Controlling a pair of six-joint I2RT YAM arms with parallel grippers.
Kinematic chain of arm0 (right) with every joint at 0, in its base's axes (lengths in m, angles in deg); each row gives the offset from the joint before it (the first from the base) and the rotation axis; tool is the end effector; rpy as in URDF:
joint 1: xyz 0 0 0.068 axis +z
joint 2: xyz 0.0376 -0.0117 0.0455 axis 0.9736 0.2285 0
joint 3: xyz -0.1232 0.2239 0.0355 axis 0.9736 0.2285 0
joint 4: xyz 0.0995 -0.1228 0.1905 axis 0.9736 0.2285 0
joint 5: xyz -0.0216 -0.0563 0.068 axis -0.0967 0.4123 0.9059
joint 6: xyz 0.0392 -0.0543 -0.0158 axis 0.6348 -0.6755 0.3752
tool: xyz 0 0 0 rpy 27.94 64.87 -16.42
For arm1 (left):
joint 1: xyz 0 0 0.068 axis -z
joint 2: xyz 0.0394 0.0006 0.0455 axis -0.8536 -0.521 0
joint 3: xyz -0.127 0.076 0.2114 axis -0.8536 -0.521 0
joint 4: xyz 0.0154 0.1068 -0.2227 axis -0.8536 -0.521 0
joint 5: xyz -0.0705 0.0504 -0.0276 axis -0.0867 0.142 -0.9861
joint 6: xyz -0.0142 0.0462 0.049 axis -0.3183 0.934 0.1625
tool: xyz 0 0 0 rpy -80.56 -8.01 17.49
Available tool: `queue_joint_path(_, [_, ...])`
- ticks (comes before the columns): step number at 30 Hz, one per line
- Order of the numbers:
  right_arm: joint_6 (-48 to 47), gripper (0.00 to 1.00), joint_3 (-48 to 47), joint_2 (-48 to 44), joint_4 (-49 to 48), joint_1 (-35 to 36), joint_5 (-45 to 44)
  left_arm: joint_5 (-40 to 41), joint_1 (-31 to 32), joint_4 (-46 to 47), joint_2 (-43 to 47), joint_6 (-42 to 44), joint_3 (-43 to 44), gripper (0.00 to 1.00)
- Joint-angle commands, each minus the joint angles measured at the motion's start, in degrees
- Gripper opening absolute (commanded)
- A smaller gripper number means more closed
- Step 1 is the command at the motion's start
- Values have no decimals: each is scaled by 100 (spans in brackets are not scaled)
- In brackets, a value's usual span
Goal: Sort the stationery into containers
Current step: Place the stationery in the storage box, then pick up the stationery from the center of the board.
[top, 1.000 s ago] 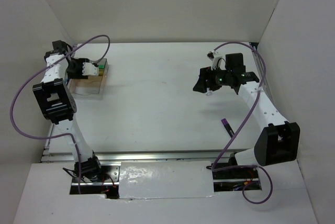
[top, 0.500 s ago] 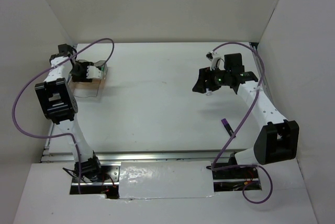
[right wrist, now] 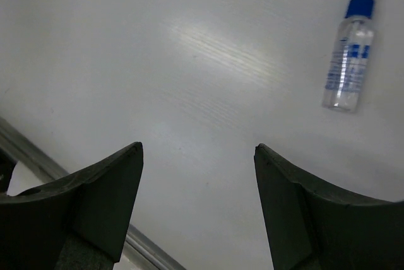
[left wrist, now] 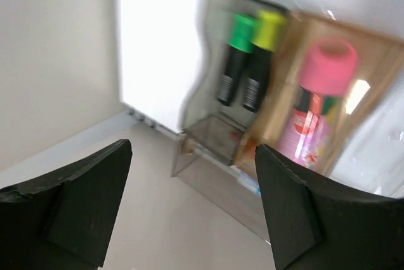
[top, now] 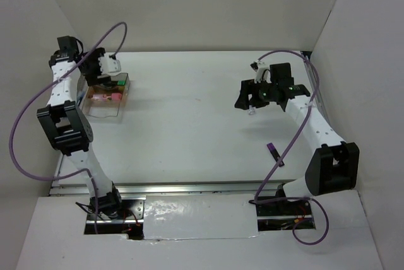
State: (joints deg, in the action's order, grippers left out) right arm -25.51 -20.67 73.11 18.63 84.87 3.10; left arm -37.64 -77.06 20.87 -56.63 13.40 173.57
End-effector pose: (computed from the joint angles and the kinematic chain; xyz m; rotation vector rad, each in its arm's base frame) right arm 0.2978 0.0710 0.2750 -0.4382 2.2944 0.6953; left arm 0.4226 0.1161 0.2683 1.5968 1.7854 0.3847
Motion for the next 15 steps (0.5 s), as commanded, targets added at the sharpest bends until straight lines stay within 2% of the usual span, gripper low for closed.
queue_joint_path(1, [290,78,-482,426,-101,-104,-1145,-1106,140,587,945,-2337,458,92])
queue_joint_path(2, [273,78,-639,629,-13,-122,-1460,-1080,306,748,1121,-2943,388,92])
queue_joint_path(3, [264,77,-972,866,83,-183,-1585,-1080,369,906,1288,-3967,152,92])
queue_joint_path(5, [212,74,-1368,1639,408,-201,-1805,-1028,596,1274,1859,-4625,-226,91])
queue_joint_path(6, [151,73,-1753,1911,496,-219,-2059,-932,693,1459,2304,-5193,-776,91])
queue_joint_path(9, [150,71,-2387,2956,637,-280,-2315,-729,914,2154,3131,-6154,-1893,92])
queue_joint_path(11, [159,70,-2914,3327,787,-315,-2369,-737,940,2487,3485,-6881,-2353,95])
queue_joint_path(12, [150,70,-3109,3642,918,-350,-2351,-711,932,2568,3783,-7182,-2738,98])
queue_joint_path(15, [150,69,-3751,4136,1129,-359,-2299,-904,941,2455,4249,-7545,-3224,99])
